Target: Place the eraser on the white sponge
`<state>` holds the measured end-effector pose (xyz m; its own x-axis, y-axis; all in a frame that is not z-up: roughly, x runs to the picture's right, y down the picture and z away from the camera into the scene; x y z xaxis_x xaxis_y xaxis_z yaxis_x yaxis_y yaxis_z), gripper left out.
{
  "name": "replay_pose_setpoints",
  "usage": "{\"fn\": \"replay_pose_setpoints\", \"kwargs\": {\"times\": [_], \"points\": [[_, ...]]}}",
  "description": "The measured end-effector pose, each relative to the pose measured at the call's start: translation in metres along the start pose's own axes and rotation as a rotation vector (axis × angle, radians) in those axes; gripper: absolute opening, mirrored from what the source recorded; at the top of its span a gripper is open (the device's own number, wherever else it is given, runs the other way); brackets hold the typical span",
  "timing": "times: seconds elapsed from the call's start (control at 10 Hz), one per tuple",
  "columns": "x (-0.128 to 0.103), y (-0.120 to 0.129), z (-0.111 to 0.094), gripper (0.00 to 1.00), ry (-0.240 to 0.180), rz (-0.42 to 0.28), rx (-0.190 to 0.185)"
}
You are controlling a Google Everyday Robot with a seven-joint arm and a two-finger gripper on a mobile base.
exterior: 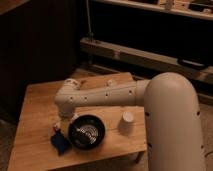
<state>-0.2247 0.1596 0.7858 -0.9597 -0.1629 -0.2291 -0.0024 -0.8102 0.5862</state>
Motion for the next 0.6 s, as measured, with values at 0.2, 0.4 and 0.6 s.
{"fn": "replay_pose_setpoints", "kwargs": {"times": [0.2,0.4,0.6], "points": [[0.010,0.003,0.006,0.80,0.019,-0.020,0.010],[0.019,0.001,0.014,0.80,0.020,-0.027,0.009],[0.020,0.001,0.023,0.80,0.014,-0.021,0.007]]}}
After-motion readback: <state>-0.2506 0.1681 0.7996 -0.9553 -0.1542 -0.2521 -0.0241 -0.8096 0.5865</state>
